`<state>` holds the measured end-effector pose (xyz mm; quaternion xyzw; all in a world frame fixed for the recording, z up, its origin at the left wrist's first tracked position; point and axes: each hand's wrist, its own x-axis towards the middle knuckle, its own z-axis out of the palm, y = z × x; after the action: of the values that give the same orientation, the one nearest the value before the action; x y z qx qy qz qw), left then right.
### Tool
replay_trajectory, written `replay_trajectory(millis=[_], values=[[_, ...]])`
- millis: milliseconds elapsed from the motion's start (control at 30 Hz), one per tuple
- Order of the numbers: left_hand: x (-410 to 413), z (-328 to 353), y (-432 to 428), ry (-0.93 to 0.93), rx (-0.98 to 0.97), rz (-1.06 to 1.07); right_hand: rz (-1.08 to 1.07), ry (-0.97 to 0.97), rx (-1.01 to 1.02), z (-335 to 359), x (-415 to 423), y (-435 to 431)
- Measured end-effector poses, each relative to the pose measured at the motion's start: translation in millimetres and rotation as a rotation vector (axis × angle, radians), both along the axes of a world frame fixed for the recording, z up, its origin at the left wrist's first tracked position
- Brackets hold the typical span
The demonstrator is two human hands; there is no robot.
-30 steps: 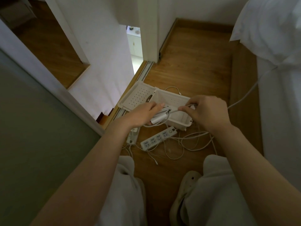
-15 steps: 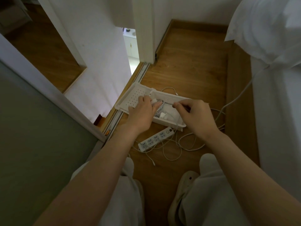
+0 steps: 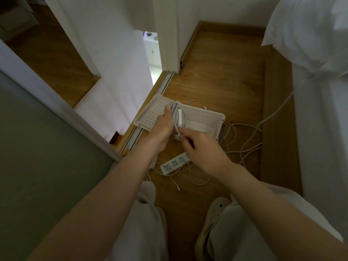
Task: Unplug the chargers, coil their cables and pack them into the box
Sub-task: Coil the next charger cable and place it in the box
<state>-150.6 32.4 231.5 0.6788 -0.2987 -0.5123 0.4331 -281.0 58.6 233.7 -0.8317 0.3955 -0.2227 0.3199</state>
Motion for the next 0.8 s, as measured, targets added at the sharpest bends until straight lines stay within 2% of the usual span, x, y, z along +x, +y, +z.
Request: replay_trajectory(millis=[100,267,333,400,500,600,733,800], values=[[2,4,-3,0.197,0.041,0.086,0.036,0.085,0.021,-8,5,3],[11,9,1,0.462,0.033,0.110,0.058,0.183,0.055,-15,8,1],[12,12,2,0.516,0.016,0.098,0.033,0.245,0.088,-16,6,-5],[13,12,1,0.494,0.010,0.067,0.015,0.314,0.091,-15,3,-11],[14,17,1,0.401,-0.002,-0.003,0.010,0.399,0.070,-10,-2,-15],[16,18,3,0.221,-0.057,-0.050,-0.032,0.469,0.014,-9,-8,-22],[20,17,7,-0.331,-0.136,-0.257,-0.140,0.419,0.025,-11,-17,-36],[21,17,9,-0.416,-0.134,-0.300,-0.179,0.398,0.030,-10,-20,-39]])
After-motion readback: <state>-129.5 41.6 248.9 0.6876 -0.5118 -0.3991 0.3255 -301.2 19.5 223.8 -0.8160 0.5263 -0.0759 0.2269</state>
